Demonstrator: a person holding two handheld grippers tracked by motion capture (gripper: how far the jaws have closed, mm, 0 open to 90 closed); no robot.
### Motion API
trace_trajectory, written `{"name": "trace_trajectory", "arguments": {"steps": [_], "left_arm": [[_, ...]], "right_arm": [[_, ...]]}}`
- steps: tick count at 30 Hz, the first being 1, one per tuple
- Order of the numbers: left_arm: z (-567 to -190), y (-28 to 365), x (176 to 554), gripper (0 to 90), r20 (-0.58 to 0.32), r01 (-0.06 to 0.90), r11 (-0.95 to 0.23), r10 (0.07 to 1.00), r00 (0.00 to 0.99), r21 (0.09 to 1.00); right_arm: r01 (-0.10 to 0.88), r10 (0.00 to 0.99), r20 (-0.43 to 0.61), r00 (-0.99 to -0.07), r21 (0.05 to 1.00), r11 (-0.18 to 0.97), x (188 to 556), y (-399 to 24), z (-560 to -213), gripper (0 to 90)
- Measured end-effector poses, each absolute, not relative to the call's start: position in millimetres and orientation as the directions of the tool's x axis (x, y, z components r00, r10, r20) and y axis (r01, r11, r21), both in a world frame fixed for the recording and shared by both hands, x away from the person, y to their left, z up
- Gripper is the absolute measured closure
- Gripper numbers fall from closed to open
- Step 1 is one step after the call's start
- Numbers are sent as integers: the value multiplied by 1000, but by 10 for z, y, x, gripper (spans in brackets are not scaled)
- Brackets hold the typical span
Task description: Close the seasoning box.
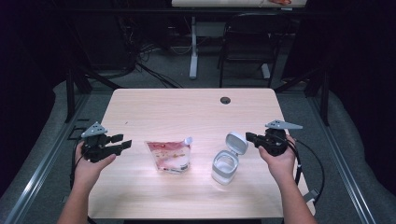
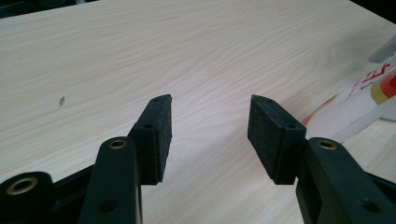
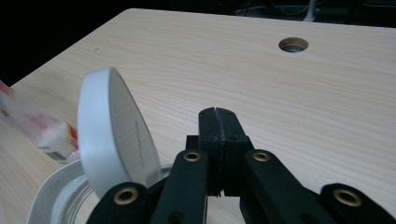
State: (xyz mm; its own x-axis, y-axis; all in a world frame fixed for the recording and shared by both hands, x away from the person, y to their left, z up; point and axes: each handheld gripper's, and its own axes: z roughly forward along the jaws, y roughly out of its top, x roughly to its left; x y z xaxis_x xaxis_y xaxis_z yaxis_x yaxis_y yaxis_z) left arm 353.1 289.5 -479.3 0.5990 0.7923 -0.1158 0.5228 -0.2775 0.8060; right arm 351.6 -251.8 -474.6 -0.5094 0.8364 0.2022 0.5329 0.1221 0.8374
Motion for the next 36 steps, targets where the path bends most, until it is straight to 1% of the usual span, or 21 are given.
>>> {"name": "trace_trajectory", "arguments": {"steps": [18,31,36], "left_arm": [[-4797,2903,3530,500,-116,526,-275,796,594,805],[-4794,2914,3529,500,-113,525,-276,797,593,805],[-4793,2918,3528,500,-115,524,-271,799,591,808]], "right_arm": [[508,792,209,-573,849,143,3354,-2334,-4707,900],[464,738,182,-650,864,196,3151,-2099,-4645,899],[451,733,167,-659,868,207,3102,-2058,-4625,892]]}}
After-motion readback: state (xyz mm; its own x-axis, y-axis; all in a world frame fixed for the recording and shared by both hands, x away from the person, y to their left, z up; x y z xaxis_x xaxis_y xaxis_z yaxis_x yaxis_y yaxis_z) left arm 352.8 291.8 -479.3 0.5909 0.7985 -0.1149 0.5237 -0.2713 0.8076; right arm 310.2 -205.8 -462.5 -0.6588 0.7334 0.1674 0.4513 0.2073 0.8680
